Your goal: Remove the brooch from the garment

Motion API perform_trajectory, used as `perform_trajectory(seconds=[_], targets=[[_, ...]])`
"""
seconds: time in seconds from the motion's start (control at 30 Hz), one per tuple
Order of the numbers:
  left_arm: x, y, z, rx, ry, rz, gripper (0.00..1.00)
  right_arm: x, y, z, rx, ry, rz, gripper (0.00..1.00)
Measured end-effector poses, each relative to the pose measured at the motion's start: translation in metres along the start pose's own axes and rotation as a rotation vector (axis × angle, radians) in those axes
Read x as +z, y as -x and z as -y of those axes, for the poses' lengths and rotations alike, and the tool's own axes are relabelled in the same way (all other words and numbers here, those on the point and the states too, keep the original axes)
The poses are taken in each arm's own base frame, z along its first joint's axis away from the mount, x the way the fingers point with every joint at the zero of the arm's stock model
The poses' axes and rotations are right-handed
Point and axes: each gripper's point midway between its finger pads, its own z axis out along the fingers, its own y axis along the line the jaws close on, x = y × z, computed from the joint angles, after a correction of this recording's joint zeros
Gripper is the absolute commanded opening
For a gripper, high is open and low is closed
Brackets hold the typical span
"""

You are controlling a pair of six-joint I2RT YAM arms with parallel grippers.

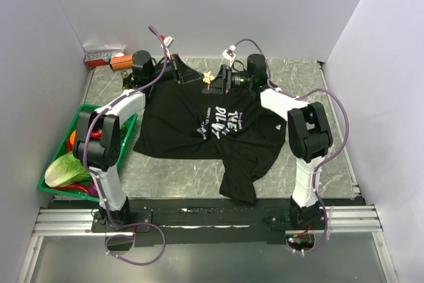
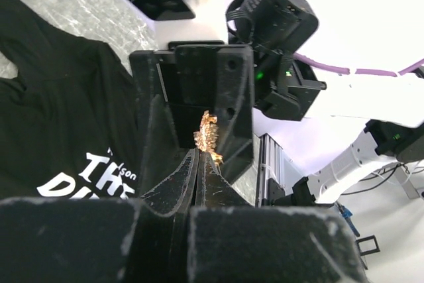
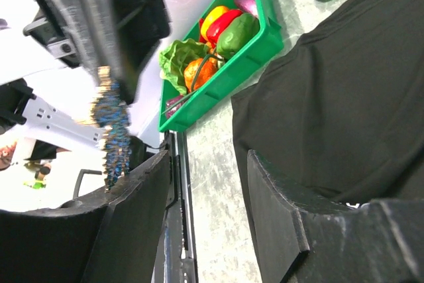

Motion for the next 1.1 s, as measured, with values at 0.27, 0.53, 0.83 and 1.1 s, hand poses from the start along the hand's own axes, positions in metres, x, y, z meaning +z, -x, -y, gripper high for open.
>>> perform_trajectory(seconds=[0.27,0.53,0.83,1.1], targets=[[0.0021,0.0008,-0.0083,-0.022,0.018,0.016,0.01,-0.0005,-0.0015,-0.0030,-0.010,0.018,-0.010,0.57],[0.0024,0.0022,-0.0082,-0.020,0.019,0.021,0.01,-0.0005,-0.0015,-0.0031,-0.012,0.019,-0.010,0.58],[0.0025,0.0020,-0.0084,-0.020,0.019,0.021,0.01,-0.0008,-0.0009,-0.0030,-0.007,0.018,-0.008,0.59],[0.0040,0.0006,-0.0076,-0.018,0.015,0.018,0.01,-0.0026,0.0024,-0.0017,0.006,0.009,0.004,0.60]])
